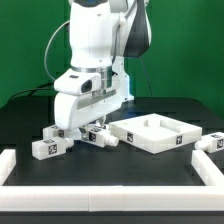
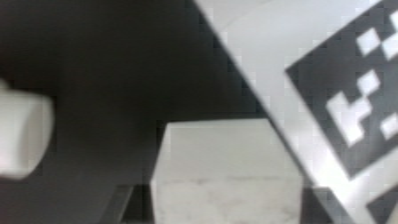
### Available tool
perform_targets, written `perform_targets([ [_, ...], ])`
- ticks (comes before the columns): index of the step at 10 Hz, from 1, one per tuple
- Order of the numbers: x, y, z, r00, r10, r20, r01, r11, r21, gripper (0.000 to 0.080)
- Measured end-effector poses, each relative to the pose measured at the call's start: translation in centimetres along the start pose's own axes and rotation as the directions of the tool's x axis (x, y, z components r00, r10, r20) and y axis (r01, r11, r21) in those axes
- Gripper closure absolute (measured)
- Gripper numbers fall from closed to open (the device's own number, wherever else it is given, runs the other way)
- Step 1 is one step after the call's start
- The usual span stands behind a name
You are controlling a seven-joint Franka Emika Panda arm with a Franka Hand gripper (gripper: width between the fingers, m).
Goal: Assemble one leg
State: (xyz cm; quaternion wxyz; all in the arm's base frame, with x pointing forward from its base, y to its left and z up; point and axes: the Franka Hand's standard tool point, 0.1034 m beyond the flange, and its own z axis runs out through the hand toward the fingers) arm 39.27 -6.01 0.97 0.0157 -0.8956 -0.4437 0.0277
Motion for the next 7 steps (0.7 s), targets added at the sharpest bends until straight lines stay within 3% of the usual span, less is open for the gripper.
perform_targets([
  [4, -0.6, 0.0, 0.3, 1.0, 0.014, -0.004, -0.014, 1.0, -0.004, 0.0515],
  [6, -0.7, -0.1, 0.2, 1.0, 0.015, -0.001, -0.015, 1.0, 0.001, 0.0226],
  [7, -0.7, -0.2, -1.0, 0.999, 0.033, 0.017, -0.033, 0.999, 0.026, 0.0226],
])
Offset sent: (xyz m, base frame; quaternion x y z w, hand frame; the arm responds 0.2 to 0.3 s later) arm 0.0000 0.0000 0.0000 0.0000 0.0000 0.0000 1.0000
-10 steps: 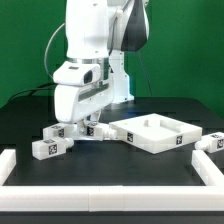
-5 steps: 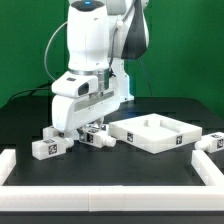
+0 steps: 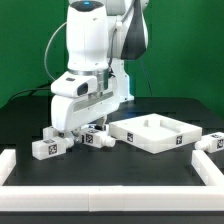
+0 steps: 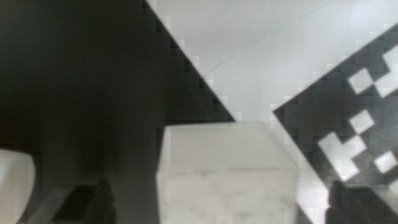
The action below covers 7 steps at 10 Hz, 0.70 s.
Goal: Assemble one leg
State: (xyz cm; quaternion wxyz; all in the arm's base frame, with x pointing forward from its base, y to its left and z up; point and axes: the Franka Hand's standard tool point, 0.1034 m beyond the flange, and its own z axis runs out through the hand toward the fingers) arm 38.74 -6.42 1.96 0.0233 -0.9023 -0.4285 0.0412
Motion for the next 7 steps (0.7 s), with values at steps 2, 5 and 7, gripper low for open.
perform_targets([
  [2, 1.4, -0.3, -3.5, 0.998, 0.058, 0.006, -0.058, 0.998, -0.002, 0.0154],
  [5, 5.7, -3.2, -4.8, 0.992, 0.128, -0.003, -0.128, 0.992, -0.018, 0.015],
  [7, 9.1, -5.8, -3.4, 0.985, 0.172, -0.029, -0.173, 0.984, -0.03, 0.015],
])
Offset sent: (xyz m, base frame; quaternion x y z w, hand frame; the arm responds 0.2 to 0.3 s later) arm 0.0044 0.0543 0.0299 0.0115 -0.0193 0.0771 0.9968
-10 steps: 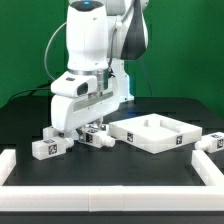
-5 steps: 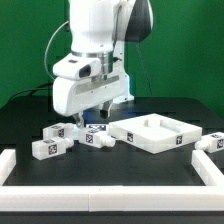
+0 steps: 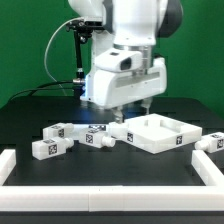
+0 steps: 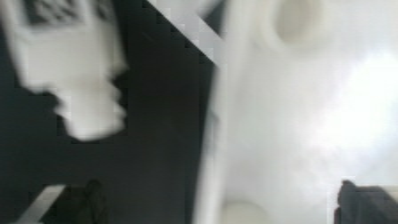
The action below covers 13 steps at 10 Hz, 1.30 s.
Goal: Assemble one leg
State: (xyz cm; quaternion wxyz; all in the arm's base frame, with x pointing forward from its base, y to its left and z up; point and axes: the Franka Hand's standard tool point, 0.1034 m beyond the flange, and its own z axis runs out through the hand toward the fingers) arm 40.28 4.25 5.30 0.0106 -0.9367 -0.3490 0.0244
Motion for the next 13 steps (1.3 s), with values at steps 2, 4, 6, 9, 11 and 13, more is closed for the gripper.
perform_targets([
  [2, 0.2, -0.6, 2.0, 1.0, 0.011, -0.014, -0.011, 1.0, 0.0, 0.015],
  [4, 0.2, -0.5, 1.9, 1.0, 0.011, -0.011, -0.011, 1.0, 0.001, 0.015],
  [6, -0.6, -0.4, 3.3, 0.995, 0.103, -0.006, -0.103, 0.994, 0.022, 0.015],
  [9, -1.0, 0.6, 4.7, 0.985, 0.17, -0.017, -0.169, 0.985, 0.032, 0.015],
  [11, -0.9, 0.4, 4.8, 0.986, 0.164, -0.021, -0.163, 0.986, 0.029, 0.0285],
  [13, -1.0, 0.4, 4.8, 0.986, 0.164, -0.021, -0.163, 0.986, 0.029, 0.0423],
])
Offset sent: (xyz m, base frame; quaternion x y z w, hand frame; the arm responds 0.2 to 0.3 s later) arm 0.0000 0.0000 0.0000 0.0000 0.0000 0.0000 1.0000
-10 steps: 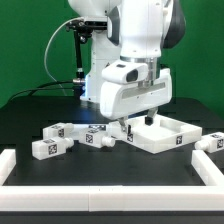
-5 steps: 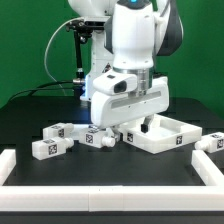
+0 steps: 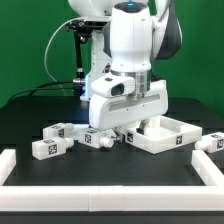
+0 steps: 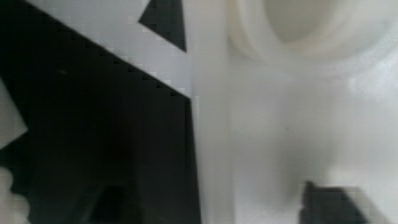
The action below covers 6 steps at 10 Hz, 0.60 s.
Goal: Assemble one leg
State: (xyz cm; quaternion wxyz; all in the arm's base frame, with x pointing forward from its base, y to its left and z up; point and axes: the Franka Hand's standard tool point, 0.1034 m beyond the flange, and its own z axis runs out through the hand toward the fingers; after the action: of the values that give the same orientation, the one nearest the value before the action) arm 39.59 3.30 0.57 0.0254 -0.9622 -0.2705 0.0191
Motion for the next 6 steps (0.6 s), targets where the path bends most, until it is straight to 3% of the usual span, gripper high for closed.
perform_targets([
  [1, 0.0, 0.0, 0.0, 1.0, 0.0, 0.0, 0.0, 1.0, 0.0, 0.0558],
  [2, 0.0, 0.0, 0.0, 1.0, 0.0, 0.0, 0.0, 1.0, 0.0, 0.0558],
  [3, 0.0, 0.0, 0.0, 1.0, 0.0, 0.0, 0.0, 1.0, 0.0, 0.0729],
  [5, -0.3, 0.1, -0.2, 1.0, 0.009, 0.012, -0.01, 1.0, 0.007, 0.0755],
  [6, -0.8, 0.4, -2.0, 0.998, 0.056, 0.033, -0.057, 0.998, 0.019, 0.0755],
])
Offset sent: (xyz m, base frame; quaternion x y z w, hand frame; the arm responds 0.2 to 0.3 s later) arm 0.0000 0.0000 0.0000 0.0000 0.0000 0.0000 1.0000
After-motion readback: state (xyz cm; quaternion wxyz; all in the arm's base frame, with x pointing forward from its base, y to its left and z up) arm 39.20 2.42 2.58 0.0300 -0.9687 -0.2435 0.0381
